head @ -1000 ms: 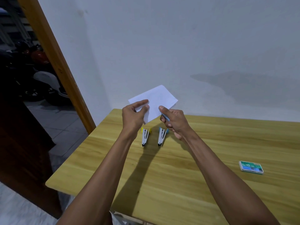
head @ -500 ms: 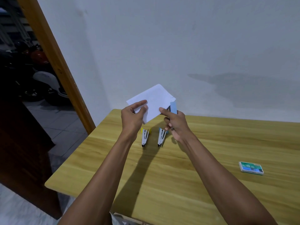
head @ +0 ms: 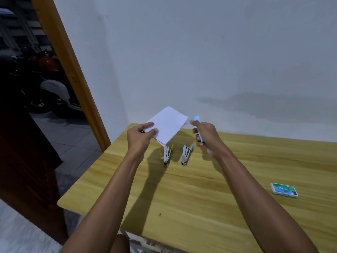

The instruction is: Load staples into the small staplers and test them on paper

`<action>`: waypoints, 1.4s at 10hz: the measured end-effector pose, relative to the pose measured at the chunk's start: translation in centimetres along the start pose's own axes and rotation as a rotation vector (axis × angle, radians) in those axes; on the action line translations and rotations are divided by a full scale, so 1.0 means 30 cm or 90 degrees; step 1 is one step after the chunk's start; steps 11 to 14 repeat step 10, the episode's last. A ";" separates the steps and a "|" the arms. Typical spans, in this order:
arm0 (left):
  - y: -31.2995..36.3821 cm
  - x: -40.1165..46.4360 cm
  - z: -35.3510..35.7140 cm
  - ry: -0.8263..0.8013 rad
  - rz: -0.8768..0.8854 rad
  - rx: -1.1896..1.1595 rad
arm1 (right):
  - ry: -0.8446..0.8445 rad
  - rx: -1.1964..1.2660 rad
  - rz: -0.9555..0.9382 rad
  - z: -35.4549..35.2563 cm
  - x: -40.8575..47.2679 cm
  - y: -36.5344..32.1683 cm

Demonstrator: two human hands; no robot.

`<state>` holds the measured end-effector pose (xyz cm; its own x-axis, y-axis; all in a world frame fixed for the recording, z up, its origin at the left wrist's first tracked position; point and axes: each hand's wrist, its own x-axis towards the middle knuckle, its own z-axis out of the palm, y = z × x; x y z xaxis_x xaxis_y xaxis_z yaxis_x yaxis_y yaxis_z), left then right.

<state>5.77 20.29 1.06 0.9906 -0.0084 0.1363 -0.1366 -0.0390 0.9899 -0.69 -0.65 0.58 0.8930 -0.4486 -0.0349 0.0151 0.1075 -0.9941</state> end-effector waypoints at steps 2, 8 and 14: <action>-0.174 0.025 -0.129 0.100 -0.079 0.123 | 0.045 -0.517 -0.067 -0.085 -0.038 0.032; -0.278 -0.048 -0.153 0.032 0.151 0.717 | 0.119 -0.744 0.044 -0.065 -0.151 0.146; -0.188 -0.126 0.018 -0.201 0.223 0.507 | 0.168 -0.803 -0.053 -0.157 -0.274 0.170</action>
